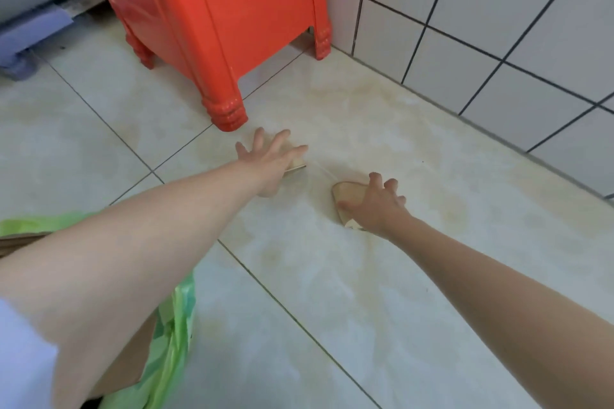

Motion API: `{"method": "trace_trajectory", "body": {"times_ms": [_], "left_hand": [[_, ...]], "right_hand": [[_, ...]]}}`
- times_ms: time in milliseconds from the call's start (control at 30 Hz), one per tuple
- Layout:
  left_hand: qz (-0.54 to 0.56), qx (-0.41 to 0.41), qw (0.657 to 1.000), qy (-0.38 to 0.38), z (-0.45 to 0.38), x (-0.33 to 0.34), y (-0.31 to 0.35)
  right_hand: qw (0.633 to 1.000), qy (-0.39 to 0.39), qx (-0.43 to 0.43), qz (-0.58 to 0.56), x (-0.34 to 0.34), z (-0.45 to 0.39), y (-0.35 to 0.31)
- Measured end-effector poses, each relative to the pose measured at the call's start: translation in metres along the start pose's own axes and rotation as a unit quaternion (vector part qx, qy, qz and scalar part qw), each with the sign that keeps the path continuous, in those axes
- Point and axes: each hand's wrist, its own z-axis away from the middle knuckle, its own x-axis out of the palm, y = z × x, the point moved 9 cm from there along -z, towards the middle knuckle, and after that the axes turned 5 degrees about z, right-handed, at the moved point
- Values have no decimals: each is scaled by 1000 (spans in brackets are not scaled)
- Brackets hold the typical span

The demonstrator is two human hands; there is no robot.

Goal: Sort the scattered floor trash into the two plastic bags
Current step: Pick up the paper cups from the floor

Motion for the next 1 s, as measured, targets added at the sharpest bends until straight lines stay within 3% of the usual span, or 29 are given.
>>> {"method": "trace_trajectory", "body": {"times_ms": [133, 333, 533, 667, 800, 1000], "left_hand": [[-103, 41, 993, -28, -16, 6, -6], [-145, 68, 987, 1, -24, 12, -3], [-56, 70, 995, -46, -11, 34, 1], [46, 65, 996, -30, 5, 11, 1], [104, 58, 993, 2, 34, -29, -4], [131, 72, 986, 72, 103, -101, -11]], "right_hand": [[998, -7, -13, 53, 15, -4, -8], [986, -31, -45, 158, 36, 3, -9], [979, -69, -93, 168, 43, 21, -11], [984, -146, -76, 61, 37, 37, -13], [981, -174, -78, -18, 7, 69, -27], [985, -107, -133, -31, -69, 131, -73]]}}
